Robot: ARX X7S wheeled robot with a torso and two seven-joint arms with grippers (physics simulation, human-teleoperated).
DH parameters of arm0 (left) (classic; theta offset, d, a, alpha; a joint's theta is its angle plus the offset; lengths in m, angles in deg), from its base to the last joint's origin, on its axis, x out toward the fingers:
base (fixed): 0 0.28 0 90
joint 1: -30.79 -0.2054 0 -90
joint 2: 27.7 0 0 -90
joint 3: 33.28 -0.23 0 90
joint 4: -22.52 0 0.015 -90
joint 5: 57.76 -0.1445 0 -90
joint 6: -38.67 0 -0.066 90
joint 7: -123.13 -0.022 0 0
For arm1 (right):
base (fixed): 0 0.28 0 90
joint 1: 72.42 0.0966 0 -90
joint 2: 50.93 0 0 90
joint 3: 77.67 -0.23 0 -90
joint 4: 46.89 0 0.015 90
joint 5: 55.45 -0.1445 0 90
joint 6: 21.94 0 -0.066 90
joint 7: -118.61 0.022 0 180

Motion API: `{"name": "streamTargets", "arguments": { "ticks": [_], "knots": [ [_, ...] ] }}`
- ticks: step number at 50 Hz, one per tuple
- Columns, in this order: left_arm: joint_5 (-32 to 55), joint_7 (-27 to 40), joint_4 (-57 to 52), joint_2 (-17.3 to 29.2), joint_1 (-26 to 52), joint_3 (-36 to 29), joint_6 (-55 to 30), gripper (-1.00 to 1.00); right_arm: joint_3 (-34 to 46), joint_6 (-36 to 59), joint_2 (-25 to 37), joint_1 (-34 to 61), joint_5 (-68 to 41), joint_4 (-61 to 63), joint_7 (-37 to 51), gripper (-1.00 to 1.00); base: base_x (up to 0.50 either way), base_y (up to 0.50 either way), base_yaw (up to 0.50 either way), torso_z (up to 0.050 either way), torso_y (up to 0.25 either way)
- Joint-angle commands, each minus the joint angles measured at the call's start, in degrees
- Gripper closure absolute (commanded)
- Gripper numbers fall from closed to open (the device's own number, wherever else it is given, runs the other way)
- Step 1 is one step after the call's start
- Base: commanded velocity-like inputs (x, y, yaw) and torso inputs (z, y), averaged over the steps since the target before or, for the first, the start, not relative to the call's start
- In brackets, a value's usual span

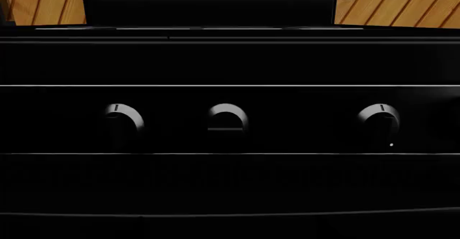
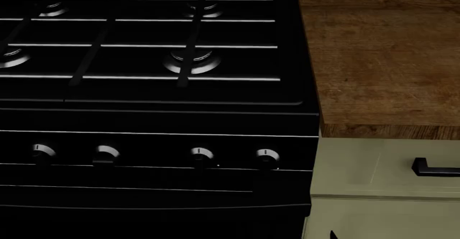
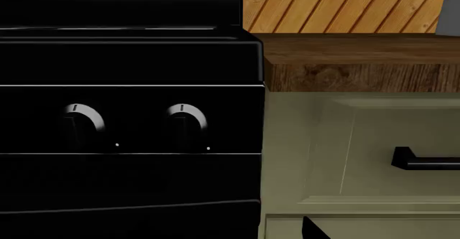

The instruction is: Press the start button on the microwave

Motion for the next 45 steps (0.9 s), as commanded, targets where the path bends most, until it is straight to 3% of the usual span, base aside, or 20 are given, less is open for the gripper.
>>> {"name": "streamTargets", "arguments": {
  "ticks": [1,18,28,34,38,45],
  "knots": [
    [2.3,2.72,-0.1,2.3,0.02,-2.71,-0.02,-1.0,5.16,-0.48,4.24,0.34,-4.25,-0.43,5.11,-1.0,0.0,0.0,0.0,0.0,0.0],
    [3.01,4.85,0.21,4.14,0.0,-4.9,0.29,-1.0,6.07,0.45,5.43,-0.26,-5.56,1.15,6.66,-1.0,0.0,0.0,0.0,0.0,0.0],
    [3.44,6.0,-6.14,5.28,-0.28,-5.56,-3.31,-1.0,6.58,2.72,6.44,-0.88,-6.7,6.55,7.52,-1.0,0.0,0.0,0.0,0.0,0.0],
    [2.64,5.96,-22.22,7.55,2.28,-6.35,-19.17,-1.0,6.34,13.8,8.35,-0.77,-8.14,21.64,8.9,-1.0,0.0,0.0,0.0,0.0,0.0],
    [4.62,6.48,-29.12,7.74,10.19,-5.77,-35.38,-1.0,5.65,25.15,10.68,3.55,-7.66,31.84,10.79,-1.0,0.0,0.0,0.0,0.0,0.0],
    [9.88,4.31,-33.13,7.3,24.3,-3.68,-49.1,-1.0,0.65,46.37,12.16,16.13,-18.27,41.66,9.26,-1.0,0.0,0.0,0.0,0.0,0.0]
  ]
}}
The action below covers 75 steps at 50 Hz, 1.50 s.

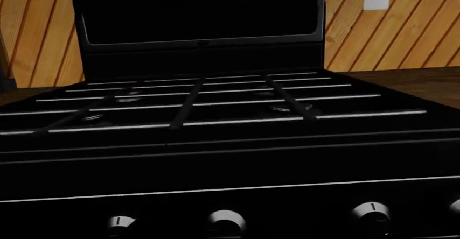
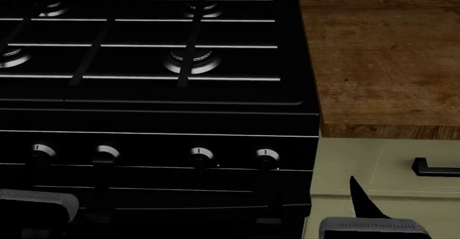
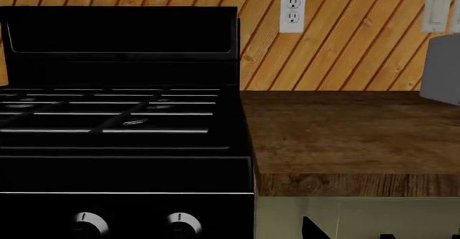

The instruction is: Press the start button on the microwave

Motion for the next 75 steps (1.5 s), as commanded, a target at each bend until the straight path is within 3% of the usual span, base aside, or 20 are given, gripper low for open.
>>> {"name": "streamTargets", "arguments": {
  "ticks": [1,8,13,65,71,75],
  "knots": [
    [5.27,-1.22,-11.04,0.57,17.32,1.85,-24.09,-1.0,-4.38,27.15,3.3,13.96,-9.54,17.39,0.29,-1.0,0.0,0.0,0.0,0.0,0.0],
    [6.13,-2.34,-7.83,2.46,28.8,1.98,-29.91,-1.0,-1.34,39.06,7.38,29.92,-9.74,18.46,-0.01,-1.0,0.0,0.0,0.0,0.0,0.0],
    [7.01,-2.87,-6.53,2.69,31.42,2.69,-31.05,-1.0,-2.68,43.32,7.24,36.05,-12.2,17.43,-1.31,-1.0,0.0,0.0,0.0,0.0,0.0],
    [8.02,-1.09,-8.27,4.06,30.29,0.92,-29.2,-1.0,-4.98,41.73,6.33,33.43,-15.43,20.45,-0.24,-1.0,0.46,0.0,0.0,0.0,0.001],
    [8.25,-0.87,-8.49,4.2,30.07,1.11,-29.23,-1.0,-7.34,44.52,5.85,32.75,-16.32,24.47,1.79,-1.0,0.0,0.0,0.0,0.0,0.0],
    [8.27,-0.7,-8.43,4.34,30.11,1.03,-29.21,-1.0,-11.29,51.18,4.99,34.51,-18.53,29.44,3.7,-1.0,0.0,0.0,0.0,0.0,0.0]
  ]
}}
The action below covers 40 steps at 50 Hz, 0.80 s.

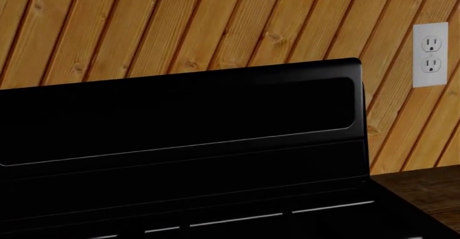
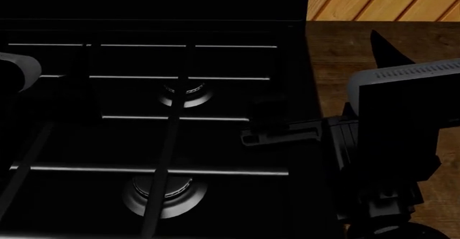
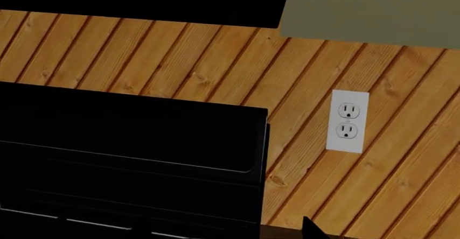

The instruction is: Press the start button on the microwave

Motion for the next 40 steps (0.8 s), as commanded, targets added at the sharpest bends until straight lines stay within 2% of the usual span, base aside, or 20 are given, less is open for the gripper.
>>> {"name": "streamTargets", "arguments": {
  "ticks": [1,3,5,7,8,9,12,16,20,26,40],
  "knots": [
    [0.33,0.39,-0.16,0.3,-0.2,0.03,0.05,-1.0,-6.49,10.42,-1.37,2.43,-3.69,8.77,3.37,-1.0,0.0,0.0,0.0,0.0,0.0],
    [0.41,0.41,-0.3,0.35,-0.29,-0.05,0.06,-1.0,-9.14,15.66,-1.65,6.56,-7.11,12.02,5.6,-1.0,0.0,0.0,0.0,0.0,0.0],
    [0.5,0.48,-0.19,0.33,-0.23,0.03,0.02,-1.0,-11.57,17.33,1.17,10.19,-18.38,12.07,14.4,-1.0,0.0,0.0,0.0,0.0,0.0],
    [0.55,0.51,-0.06,0.38,-0.03,-0.01,0.05,-1.0,-15.66,24.14,1.59,16.69,-28.91,11.45,25.47,-1.0,0.0,0.0,0.0,0.0,0.0],
    [0.55,0.49,0.07,0.46,0.0,-0.05,0.14,-1.0,-18.78,24.14,1.78,19.88,-37.51,8.83,28.02,-1.0,0.0,0.0,0.0,0.0,0.0],
    [0.58,0.49,0.08,0.51,0.06,-0.09,0.12,-1.0,-18.88,24.13,3.44,21.71,-44.67,6.88,34.69,-1.0,0.0,0.0,0.0,0.0,0.0],
    [0.79,0.46,0.18,0.61,0.33,0.0,-0.06,-1.0,-16.1,23.67,8.12,29.37,-58.06,1.67,46.89,-1.0,0.0,0.0,0.0,0.0,0.0],
    [0.93,0.43,0.46,0.68,0.72,-0.22,-0.04,-1.0,-11.13,22.49,11.4,40.3,-66.28,-5.86,54.87,-1.0,0.0,0.0,0.0,0.0,0.0],
    [0.89,0.49,0.59,0.94,0.97,-0.57,-0.13,-1.0,-5.34,22.51,13.39,51.94,-65.24,-13.58,54.17,-1.0,0.0,0.0,0.0,0.0,0.0],
    [1.12,0.52,0.57,0.95,1.18,-0.86,-0.01,-1.0,2.06,20.52,14.36,63.22,-54.96,-23.13,44.83,-1.0,0.0,0.0,0.0,0.0,0.0],
    [1.42,0.58,1.24,1.17,1.53,-1.54,0.58,-1.0,14.92,10.32,13.66,75.8,-38.26,-41.02,29.34,-1.0,0.0,0.0,0.0,0.0,0.0]
  ]
}}
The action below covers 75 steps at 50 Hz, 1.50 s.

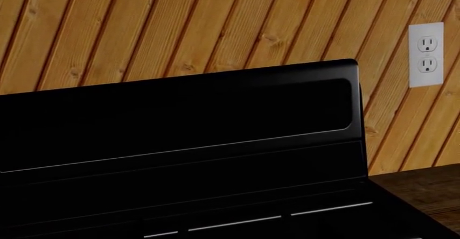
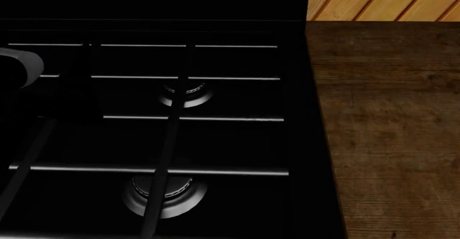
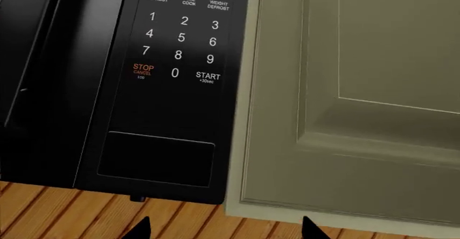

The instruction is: Press the start button on the microwave

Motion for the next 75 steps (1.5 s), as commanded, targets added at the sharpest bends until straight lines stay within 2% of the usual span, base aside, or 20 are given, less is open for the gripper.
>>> {"name": "streamTargets", "arguments": {
  "ticks": [1,6,7,16,23,37,61,75],
  "knots": [
    [0.3,0.03,0.37,0.22,0.4,-0.56,0.31,-1.0,10.04,-6.66,0.17,12.6,9.39,-15.43,-9.15,-1.0,0.0,0.0,0.0,0.0,0.0],
    [0.46,0.13,0.25,0.38,0.39,-0.53,0.33,-1.0,13.92,-11.12,-0.57,15.65,14.32,-22.47,-14.37,-1.0,0.0,0.0,0.0,0.0,0.0],
    [0.56,0.16,0.16,0.34,0.46,-0.49,0.19,-1.0,14.56,-12.03,-0.67,15.95,15.2,-23.46,-15.18,1.0,0.0,0.0,0.0,0.0,0.0],
    [0.66,-0.12,1.54,0.38,0.75,-1.01,1.8,-1.0,22.98,-22.77,-4.13,20.42,24.92,-38.7,-26.17,1.0,0.0,0.0,0.0,0.0,0.0],
    [1.06,0.13,0.52,0.66,0.47,-0.77,1.23,-1.0,26.26,-30.1,-7.73,24.82,30.11,-49.11,-31.48,1.0,0.0,0.0,0.0,0.0,0.0],
    [1.63,0.53,-0.05,0.54,0.78,-1.41,0.64,-1.0,26.33,-36.39,-11.89,29.0,32.58,-57.37,-34.88,1.0,0.0,0.0,0.0,0.0,0.0],
    [2.13,0.94,0.7,1.08,0.04,-1.36,1.9,-1.0,26.84,-42.37,-15.44,23.72,34.26,-65.44,-37.16,1.0,0.0,0.0,0.0,0.0,0.0],
    [2.59,1.04,1.22,1.32,-0.68,-1.12,2.89,-1.0,27.76,-48.98,-18.09,26.26,37.02,-75.47,-40.64,1.0,0.0,0.0,0.0,0.0,0.0]
  ]
}}
